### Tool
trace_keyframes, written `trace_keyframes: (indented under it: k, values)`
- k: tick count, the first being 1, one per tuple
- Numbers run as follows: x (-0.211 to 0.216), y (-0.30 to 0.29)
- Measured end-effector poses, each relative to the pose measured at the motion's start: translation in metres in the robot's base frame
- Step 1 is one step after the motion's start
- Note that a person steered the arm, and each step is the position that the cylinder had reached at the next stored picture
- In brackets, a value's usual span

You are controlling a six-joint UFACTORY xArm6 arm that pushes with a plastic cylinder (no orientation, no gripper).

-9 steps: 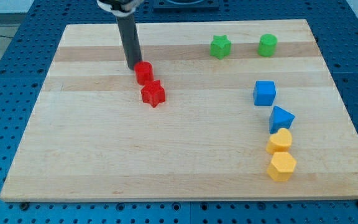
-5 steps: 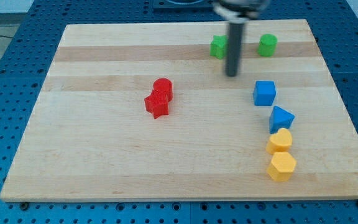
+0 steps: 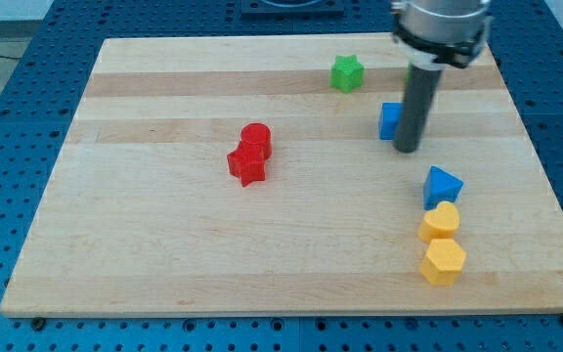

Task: Place the blue cube left to the green star

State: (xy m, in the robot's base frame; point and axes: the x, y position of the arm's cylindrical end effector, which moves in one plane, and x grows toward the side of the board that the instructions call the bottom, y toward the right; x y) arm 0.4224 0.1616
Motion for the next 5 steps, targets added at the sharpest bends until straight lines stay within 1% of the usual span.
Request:
trace_keyframes:
  k: [1,2,3,4,5]
  values:
    - [-0.018,0.032]
    - [-0.045,-0.016]
    - [-0.076,-0.095]
    - [-0.052,-0.089]
    - [-0.001,-0.052]
